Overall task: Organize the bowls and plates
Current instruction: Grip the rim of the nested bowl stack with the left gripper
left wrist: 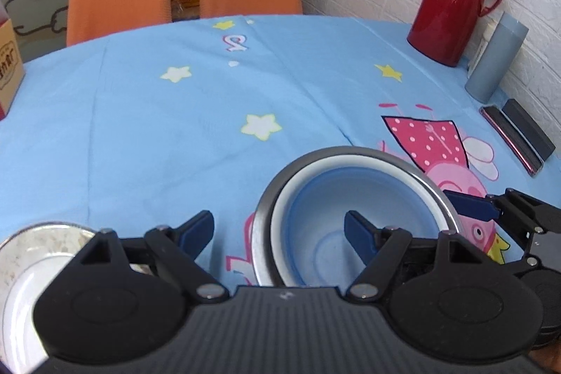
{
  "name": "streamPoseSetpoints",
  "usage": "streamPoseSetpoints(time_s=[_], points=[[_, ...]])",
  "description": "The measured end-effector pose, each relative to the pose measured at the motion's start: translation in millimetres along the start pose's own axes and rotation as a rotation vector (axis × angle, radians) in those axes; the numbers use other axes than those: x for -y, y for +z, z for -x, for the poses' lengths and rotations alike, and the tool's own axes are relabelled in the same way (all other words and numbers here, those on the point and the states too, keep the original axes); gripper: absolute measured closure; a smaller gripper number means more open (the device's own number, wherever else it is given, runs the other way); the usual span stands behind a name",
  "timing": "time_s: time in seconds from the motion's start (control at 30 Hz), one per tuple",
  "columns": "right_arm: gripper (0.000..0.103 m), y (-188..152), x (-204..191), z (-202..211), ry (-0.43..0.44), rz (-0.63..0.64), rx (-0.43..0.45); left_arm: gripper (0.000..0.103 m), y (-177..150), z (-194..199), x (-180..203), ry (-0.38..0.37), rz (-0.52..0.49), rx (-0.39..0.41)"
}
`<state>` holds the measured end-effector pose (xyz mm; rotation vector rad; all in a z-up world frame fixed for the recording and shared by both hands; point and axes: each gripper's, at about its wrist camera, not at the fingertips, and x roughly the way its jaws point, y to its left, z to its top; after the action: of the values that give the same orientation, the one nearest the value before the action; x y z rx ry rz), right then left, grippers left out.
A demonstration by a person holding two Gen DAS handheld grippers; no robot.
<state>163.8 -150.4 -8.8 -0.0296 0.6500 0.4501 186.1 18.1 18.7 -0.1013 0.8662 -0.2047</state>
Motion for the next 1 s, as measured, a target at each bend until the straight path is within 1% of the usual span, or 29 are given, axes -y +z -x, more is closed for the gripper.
streamPoseSetpoints(time_s=[0.07,0.17,0.27,0.37,0.6,0.73,0.83,1.0], points=[[0.0,-0.6,0.4,-5.9,-0.001,-0.003,-0.015,0.027,3.7,-7.8,-3.2,-0.014,-0.012,-0.024],[0.0,-0.6,0.8,-13.0,0.009,-0.012,-0.034,0.027,5.6,-15.7,-4.0,0.004,-0.023,-0.029],[0.0,0.1,-2.3,-16.3,0.01,-0.001,-0.031,0.027,5.9,-19.3,-6.2,-0.01,-0.018,-0.04],[0.0,-1.5,-3.1,-17.8,0.018,-0.004,-0.019,0.023,5.7,-20.2,-4.5,-0.007,-0.03,-0.039],[0.0,-3.6,-2.2,-17.5,0.014,-0.013,0.002,0.022,7.2,-21.9,-4.9,-0.01,-0.029,-0.043],[0.0,2.0,-5.3,-18.3,-0.011,-0.025,-0.035,0.022,6.5,-22.5,-3.4,-0.001,-0.041,-0.043],[0.0,0.9,-2.9,-12.9,0.014,-0.064,-0.019,0.022,6.5,-23.1,-3.1,0.009,-0.046,-0.042],[0.0,-3.0,0.3,-11.0,-0.022,-0.073,0.004,0.021,6.5,-23.7,-2.6,0.009,-0.049,-0.039]])
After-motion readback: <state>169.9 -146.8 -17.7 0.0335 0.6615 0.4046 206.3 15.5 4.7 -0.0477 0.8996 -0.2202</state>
